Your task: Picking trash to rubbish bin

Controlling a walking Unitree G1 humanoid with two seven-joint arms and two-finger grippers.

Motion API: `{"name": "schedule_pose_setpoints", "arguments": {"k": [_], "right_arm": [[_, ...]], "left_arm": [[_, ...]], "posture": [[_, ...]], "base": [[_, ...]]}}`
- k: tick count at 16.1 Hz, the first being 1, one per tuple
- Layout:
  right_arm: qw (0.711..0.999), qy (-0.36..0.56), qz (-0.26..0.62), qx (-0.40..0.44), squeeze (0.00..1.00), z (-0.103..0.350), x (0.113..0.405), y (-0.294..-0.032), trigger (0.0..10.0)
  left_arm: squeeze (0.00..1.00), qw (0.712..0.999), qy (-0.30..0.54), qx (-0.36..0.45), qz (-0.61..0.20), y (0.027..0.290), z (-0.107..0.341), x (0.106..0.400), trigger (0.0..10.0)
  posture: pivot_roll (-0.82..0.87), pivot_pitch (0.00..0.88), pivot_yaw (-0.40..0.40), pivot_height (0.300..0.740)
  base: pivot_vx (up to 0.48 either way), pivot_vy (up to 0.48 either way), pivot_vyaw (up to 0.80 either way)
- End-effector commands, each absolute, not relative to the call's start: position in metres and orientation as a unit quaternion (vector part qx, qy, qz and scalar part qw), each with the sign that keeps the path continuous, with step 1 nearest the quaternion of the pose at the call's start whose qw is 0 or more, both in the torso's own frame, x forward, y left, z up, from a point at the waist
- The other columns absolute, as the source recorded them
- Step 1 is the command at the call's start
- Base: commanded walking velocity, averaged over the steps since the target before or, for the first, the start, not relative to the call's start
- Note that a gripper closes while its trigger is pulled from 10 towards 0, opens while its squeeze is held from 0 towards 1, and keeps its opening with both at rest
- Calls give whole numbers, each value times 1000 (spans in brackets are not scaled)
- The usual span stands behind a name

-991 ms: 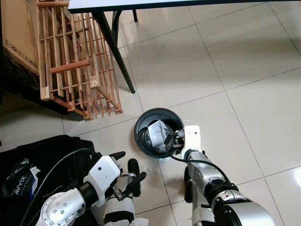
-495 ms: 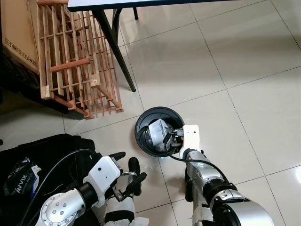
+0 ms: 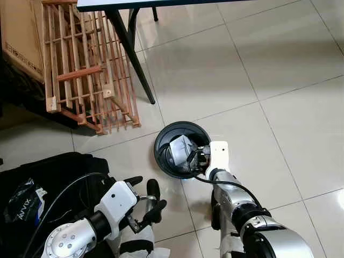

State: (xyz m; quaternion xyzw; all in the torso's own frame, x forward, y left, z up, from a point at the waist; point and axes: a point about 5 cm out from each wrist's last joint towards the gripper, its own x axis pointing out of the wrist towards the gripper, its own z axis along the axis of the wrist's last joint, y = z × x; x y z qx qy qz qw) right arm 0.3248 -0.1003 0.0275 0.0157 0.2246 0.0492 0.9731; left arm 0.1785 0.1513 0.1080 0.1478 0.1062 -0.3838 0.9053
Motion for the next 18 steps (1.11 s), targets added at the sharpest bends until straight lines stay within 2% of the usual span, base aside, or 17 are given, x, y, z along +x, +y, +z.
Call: {"name": "schedule_pose_setpoints", "arguments": {"k": [1, 13, 17, 18], "right_arm": [[966, 254, 48, 22, 1000, 13, 312, -97, 10000], [968, 248, 46, 21, 1000, 11, 311, -99, 10000], [970, 240, 27, 8, 1000, 9, 308, -108, 10000], [973, 231, 18, -3, 1000, 9, 308, -114, 10000]], "left_arm": [[0, 900, 125, 144, -392, 151, 102, 170, 10000], [0, 902, 123, 149, -386, 151, 101, 171, 10000], [0, 903, 119, 150, -385, 150, 100, 175, 10000], [0, 904, 112, 149, -385, 147, 100, 180, 10000]], "posture": [[236, 578, 135, 740], [234, 579, 128, 740], [226, 548, 123, 740], [216, 518, 112, 740]], "base": [[0, 0, 0], [0, 0, 0], [0, 0, 0], [0, 0, 0]]}}
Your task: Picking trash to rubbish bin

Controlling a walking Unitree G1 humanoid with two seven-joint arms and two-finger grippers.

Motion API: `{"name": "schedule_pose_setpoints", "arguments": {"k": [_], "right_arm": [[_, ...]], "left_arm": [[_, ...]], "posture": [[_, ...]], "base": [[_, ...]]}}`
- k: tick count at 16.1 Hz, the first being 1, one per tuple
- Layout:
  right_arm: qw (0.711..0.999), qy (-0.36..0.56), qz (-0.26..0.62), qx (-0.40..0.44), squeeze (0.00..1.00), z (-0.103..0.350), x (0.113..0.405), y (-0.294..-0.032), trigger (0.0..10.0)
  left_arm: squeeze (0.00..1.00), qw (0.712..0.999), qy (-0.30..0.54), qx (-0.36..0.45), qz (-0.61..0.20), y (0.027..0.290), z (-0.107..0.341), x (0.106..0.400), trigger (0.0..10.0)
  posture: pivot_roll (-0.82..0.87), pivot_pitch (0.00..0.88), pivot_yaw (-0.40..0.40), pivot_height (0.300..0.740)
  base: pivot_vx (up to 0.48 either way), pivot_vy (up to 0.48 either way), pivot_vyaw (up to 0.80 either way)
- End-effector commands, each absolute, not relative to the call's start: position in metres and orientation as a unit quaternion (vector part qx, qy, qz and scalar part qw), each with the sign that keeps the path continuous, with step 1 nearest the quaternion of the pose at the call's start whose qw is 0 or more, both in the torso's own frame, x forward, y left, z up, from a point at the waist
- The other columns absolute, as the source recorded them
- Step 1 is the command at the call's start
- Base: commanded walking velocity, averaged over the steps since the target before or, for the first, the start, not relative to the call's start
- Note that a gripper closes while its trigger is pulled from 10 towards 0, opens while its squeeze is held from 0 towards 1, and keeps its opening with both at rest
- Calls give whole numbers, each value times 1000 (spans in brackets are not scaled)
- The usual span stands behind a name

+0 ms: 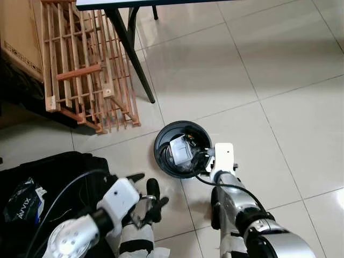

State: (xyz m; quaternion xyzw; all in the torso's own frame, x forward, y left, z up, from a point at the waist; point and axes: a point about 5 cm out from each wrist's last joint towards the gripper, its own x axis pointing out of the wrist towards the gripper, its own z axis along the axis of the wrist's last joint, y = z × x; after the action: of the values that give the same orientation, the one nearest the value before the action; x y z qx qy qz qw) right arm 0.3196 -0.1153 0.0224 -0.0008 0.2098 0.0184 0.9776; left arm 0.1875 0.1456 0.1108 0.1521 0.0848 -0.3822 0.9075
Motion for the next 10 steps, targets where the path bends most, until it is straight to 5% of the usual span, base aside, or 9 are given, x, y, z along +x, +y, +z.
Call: {"name": "schedule_pose_setpoints", "arguments": {"k": [1, 10], "right_arm": [[973, 228, 14, -5, 1000, 9, 308, -117, 10000], [988, 145, -38, -31, 1000, 33, 320, -149, 10000]], "left_arm": [[0, 905, 109, 149, -384, 145, 99, 183, 10000], [0, 918, 55, 149, -364, 131, 104, 227, 10000]], "posture": [[213, 504, 109, 740], [168, 318, 79, 740]], "base": [[0, 0, 0], [0, 0, 0]]}}
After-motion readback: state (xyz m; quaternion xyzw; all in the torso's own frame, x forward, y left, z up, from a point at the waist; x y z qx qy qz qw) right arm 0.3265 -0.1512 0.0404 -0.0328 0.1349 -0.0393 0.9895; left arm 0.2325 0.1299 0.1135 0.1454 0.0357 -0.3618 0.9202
